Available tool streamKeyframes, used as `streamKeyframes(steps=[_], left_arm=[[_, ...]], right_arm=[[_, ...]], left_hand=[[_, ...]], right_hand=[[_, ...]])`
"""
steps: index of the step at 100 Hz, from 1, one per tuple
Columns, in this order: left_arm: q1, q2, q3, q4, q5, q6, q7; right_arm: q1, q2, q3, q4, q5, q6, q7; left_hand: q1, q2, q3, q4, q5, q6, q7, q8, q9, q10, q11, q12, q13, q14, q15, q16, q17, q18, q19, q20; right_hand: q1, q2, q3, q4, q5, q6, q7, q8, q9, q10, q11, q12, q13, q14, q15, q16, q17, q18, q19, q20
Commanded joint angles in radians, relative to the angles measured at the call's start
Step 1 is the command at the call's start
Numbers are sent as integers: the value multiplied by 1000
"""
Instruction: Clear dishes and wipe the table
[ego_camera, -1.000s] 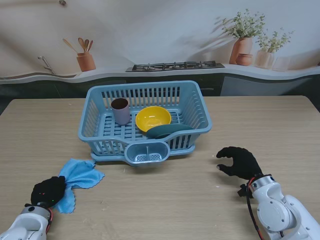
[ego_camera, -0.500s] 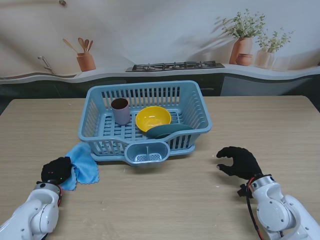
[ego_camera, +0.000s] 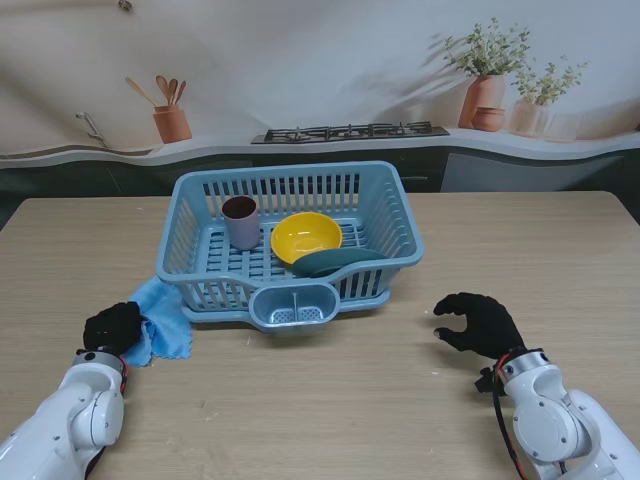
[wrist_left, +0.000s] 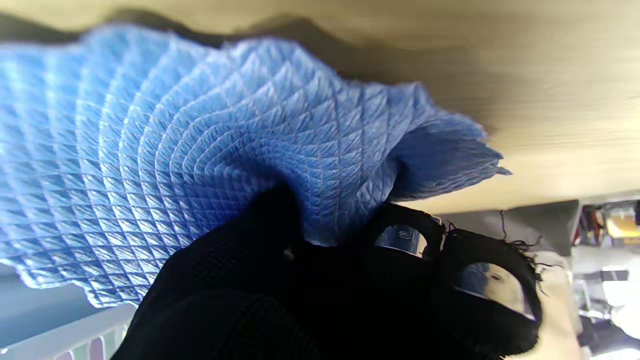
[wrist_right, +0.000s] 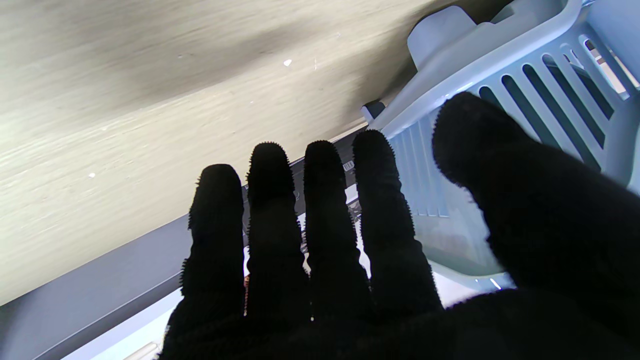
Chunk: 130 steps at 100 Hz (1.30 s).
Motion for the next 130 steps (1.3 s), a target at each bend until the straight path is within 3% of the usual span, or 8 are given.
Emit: streamKeyframes(steps=[1,39,53,63,82,130], left_arm=[[61,-12,6,7,6,12,-11],[287,-30,-33,-180,25,163,-19],[339,-31,-50,-229,36,186,-49],[346,-33,-55,-222,34,181,-31],[288,-33,-61,-134,34,114,63],[-3,-19,-22,146,0,-7,158]], right_arm=[[-1,-4,-2,1,-2,-5,13],[0,2,2,6,-20,-26,26],[1,3,2,8,-24,-32,28],[3,3,4,8,-27,-40,29],[5,2,2,11,-25,-44,23],[10,3,-6,23,-27,-43,23]], left_hand=[[161,-118,27,44,9,-202,0,-34,-17,80,12,-17,31,19,36,-2,22,-103,257,-13],[169,-116,25,46,10,-186,-7,-39,-23,95,9,-21,26,36,36,-5,21,-88,253,-15],[170,-114,23,47,8,-186,-10,-40,-26,96,9,-21,22,38,38,-5,21,-87,253,-15],[171,-113,20,47,10,-186,-10,-40,-25,94,10,-21,20,41,39,-4,21,-85,253,-14],[168,-117,20,48,15,-195,-5,-35,-21,92,13,-20,23,38,42,-3,22,-86,255,-13],[156,-119,28,42,6,-209,1,-30,-21,78,18,-18,27,29,47,-4,23,-98,257,-10]], right_hand=[[-9,-3,-7,20,-21,7,0,3,-18,-8,-6,-10,-26,-14,1,2,-12,8,10,-4],[-7,-6,-4,20,-23,7,-1,3,-18,-9,-5,-10,-26,-14,1,2,-13,8,10,-3],[-6,-8,-4,20,-24,9,-2,3,-19,-7,-6,-10,-27,-14,1,2,-14,8,9,-3],[-7,-9,-4,20,-23,9,-2,3,-20,-8,-6,-10,-27,-15,1,2,-13,10,10,-2],[-9,-9,-3,20,-24,9,-3,3,-19,-8,-6,-10,-26,-15,0,2,-14,12,9,-2],[-8,-9,-3,20,-23,9,-4,3,-19,-8,-8,-10,-28,-15,-2,1,-15,10,8,-2]])
